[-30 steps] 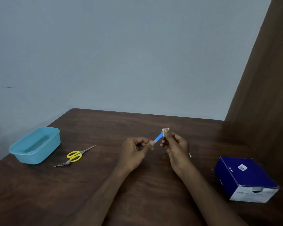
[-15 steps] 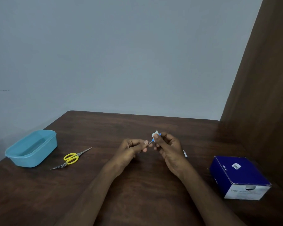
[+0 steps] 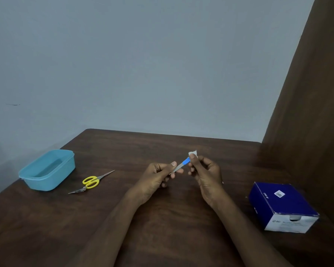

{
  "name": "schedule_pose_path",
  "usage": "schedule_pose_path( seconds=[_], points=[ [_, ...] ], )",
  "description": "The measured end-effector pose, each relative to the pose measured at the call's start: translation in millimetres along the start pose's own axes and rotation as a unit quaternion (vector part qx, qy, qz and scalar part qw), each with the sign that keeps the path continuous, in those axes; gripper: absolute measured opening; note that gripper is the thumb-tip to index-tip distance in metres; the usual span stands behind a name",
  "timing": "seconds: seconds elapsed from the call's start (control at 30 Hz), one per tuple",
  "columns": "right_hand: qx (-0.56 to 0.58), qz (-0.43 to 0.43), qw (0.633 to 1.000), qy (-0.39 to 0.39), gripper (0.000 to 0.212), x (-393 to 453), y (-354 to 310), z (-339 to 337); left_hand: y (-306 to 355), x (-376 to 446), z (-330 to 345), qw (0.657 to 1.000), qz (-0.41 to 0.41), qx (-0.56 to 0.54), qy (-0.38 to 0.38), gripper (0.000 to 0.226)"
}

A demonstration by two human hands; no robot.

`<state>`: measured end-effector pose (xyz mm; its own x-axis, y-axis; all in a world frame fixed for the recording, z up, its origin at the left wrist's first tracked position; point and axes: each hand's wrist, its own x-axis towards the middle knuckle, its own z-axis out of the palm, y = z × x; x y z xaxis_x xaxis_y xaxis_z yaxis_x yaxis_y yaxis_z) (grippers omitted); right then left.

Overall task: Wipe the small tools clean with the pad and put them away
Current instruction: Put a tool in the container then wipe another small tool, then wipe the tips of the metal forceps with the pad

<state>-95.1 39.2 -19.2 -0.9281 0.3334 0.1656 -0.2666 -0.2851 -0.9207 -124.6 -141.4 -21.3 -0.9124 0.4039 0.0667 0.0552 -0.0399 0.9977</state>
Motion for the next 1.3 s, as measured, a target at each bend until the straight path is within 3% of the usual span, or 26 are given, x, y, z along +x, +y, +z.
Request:
schedule_pose_path(
  seconds=[0.13, 0.3, 0.43, 0.53, 0.7, 0.83, 0.97, 1.1, 1.3],
  points=[
    [-0.031, 0.0, 0.999, 0.021, 0.018, -2, 4, 0, 5, -7, 4, 0.995, 0.03, -0.022, 0.091, 0.033],
    [-0.001, 0.029, 1.0, 0.006, 0.015, -24, 11, 23, 9, -20, 1, 0.984, 0.096, -0.027, 0.15, 0.015],
    [-0.022, 0.036, 0.999, -0.01, 0.008, -51, 25, 47, 6, -32, -5, 0.969, 0.118, -0.053, 0.209, 0.032],
    [-0.052, 0.024, 0.998, -0.03, 0.012, -64, 30, 62, 10, -46, -23, 0.957, 0.137, -0.057, 0.248, 0.029],
    [-0.081, 0.014, 0.996, -0.042, 0.022, -71, 41, 103, 44, -73, -93, 0.938, 0.145, 0.129, 0.286, 0.007],
    [-0.096, 0.021, 0.992, -0.075, 0.023, -75, 60, 155, 78, -97, -163, 0.886, 0.14, 0.317, 0.309, 0.013],
    [-0.15, -0.025, 0.981, -0.119, 0.028, -82, 75, 189, 103, -116, -239, 0.831, 0.075, 0.428, 0.349, 0.007],
    [-0.069, -0.02, 0.995, -0.076, 0.025, -82, 79, 184, 111, -125, -289, 0.808, -0.079, 0.46, 0.36, 0.011],
    [-0.14, -0.011, 0.983, -0.117, 0.024, -88, 76, 184, 104, -111, -296, 0.77, -0.165, 0.522, 0.327, 0.009]
  ],
)
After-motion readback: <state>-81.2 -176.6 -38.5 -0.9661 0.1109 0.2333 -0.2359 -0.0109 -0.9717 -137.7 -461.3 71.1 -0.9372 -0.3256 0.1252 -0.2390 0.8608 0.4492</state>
